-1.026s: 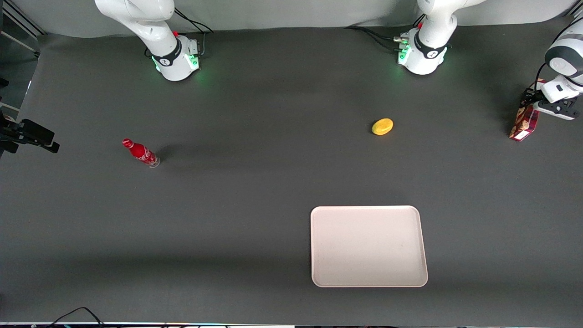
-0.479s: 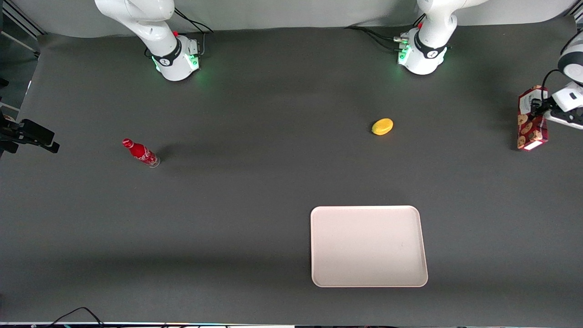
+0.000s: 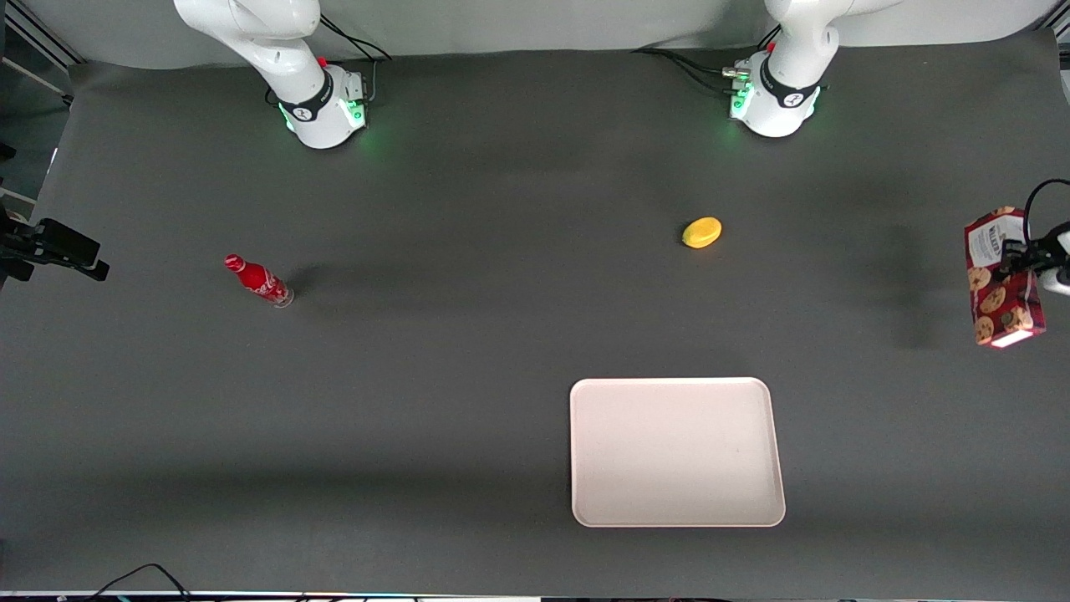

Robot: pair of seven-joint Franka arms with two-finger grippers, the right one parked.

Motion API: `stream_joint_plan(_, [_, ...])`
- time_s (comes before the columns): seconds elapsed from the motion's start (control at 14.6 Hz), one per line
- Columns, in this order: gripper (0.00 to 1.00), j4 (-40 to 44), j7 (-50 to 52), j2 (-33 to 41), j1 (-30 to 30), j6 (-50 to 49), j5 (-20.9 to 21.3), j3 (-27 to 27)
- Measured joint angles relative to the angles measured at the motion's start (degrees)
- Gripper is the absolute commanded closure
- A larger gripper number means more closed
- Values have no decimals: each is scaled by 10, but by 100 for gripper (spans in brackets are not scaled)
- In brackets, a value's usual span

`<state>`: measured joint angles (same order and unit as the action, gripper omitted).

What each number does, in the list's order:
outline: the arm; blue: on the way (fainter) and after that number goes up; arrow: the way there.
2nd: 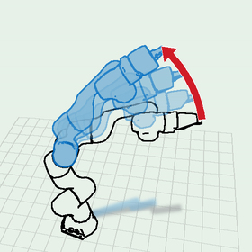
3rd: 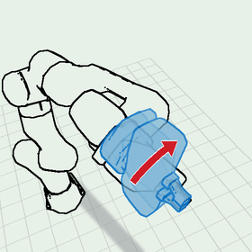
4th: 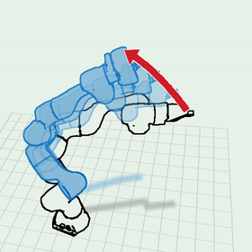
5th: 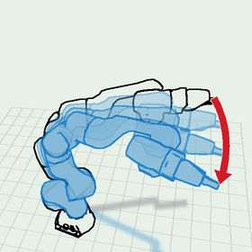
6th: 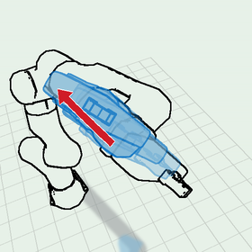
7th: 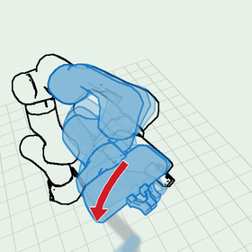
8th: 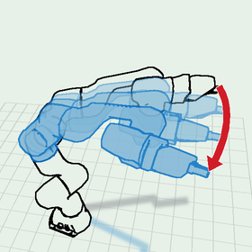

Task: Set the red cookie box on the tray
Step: 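Lift the red box and carry it over the white tray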

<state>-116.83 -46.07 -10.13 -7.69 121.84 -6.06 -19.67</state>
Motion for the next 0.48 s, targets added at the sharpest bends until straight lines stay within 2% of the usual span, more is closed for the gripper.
stream_joint_plan(0.27, [100, 121, 203, -1, 34, -105, 2, 91])
stream_joint_plan(0.48, [100, 219, 358, -36, 56, -158, 2, 163])
